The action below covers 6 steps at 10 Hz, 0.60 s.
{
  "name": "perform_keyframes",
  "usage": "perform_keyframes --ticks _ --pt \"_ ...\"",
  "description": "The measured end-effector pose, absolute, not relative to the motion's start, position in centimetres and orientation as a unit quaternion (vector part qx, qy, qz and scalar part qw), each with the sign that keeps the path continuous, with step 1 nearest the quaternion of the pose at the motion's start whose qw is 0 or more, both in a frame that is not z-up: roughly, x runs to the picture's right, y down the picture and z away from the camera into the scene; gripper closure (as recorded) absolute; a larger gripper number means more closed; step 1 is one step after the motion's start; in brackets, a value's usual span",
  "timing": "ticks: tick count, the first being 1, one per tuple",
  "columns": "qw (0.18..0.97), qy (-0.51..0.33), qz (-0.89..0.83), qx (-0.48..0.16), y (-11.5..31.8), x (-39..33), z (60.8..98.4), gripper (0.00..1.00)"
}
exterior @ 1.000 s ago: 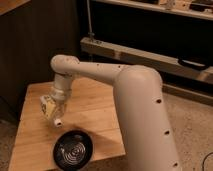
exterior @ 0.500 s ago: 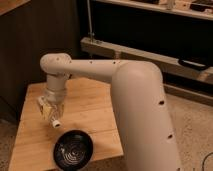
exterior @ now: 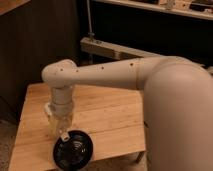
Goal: Place the bottle in the ceramic bowl
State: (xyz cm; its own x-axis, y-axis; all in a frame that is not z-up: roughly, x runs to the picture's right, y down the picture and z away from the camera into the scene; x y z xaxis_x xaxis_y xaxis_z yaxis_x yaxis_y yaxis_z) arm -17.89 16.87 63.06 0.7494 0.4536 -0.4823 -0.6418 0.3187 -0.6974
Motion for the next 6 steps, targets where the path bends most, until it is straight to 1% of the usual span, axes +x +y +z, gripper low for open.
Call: perform_keyframes --ticks 3,4,6 --pt "0.808 0.055 0.354 -0.467 21.4 -14.4 61.4 1.0" --pt "0.809 0.043 0.355 -0.466 23.1 -13.8 61.7 1.0" --pt "0.811 0.029 0.354 -0.465 24.1 -13.9 62.1 1.0"
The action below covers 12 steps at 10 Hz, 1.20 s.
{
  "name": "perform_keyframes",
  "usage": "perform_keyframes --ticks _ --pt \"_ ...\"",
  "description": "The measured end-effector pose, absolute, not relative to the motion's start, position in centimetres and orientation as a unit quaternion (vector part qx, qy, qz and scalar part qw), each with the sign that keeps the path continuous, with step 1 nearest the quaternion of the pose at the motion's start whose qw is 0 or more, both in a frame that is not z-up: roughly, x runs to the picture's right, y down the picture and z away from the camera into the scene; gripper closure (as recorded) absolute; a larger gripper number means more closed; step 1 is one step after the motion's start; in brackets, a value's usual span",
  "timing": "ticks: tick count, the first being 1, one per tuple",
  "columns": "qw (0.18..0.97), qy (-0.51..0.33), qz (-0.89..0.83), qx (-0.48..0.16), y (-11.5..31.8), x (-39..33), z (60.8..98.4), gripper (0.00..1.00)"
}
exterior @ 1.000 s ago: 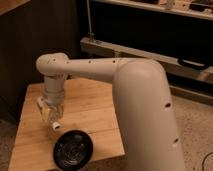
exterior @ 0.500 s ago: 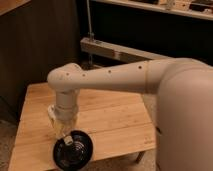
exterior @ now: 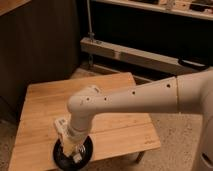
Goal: Place the bottle in the ceramic bowl
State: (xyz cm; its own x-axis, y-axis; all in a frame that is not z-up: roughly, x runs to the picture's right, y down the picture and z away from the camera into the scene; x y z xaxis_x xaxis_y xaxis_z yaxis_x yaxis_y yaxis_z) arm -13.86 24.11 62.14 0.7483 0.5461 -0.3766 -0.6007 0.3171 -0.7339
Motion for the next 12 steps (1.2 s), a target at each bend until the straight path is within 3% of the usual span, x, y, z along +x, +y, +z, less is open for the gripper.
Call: perform_keyframes --ticks 5,12 --pt "0.809 -0.007 0.35 -0.471 23.1 -18.2 64.5 1.0" --pt "0.796 -0.018 0.355 -0.49 25.3 -15.7 66.2 1.0"
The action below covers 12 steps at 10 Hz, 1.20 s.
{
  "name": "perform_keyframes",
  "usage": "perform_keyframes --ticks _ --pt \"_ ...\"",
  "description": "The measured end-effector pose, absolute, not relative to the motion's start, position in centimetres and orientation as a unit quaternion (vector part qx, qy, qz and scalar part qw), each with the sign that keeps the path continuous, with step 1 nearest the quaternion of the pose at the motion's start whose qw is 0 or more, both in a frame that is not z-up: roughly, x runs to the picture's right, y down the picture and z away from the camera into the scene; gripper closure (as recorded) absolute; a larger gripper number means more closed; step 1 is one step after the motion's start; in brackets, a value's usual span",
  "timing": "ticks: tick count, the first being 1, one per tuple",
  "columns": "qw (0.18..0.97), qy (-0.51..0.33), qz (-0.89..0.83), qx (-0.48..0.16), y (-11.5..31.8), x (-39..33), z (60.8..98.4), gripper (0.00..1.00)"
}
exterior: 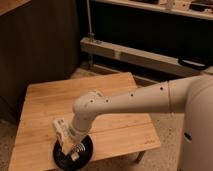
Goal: Place the bottle in the ceramic bowl
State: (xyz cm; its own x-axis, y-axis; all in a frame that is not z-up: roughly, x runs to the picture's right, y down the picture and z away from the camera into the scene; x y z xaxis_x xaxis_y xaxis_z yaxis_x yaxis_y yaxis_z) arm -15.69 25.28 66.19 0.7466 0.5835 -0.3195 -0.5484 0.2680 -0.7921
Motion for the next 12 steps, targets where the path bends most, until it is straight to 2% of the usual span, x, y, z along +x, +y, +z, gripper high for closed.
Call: perform_keyframes --ticks 2,4,6,12 --pt "0.791 -0.021 0.351 -0.5 26.0 -15.9 66.8 0.93" --pt "0.792 -0.022 0.337 -0.508 26.9 -17.2 67.1 0.71" --pt "0.792 -0.023 0.338 -0.508 27.0 -17.4 67.0 0.59" --pt "0.792 -0.023 0.338 -0.508 27.0 -17.5 67.0 0.58"
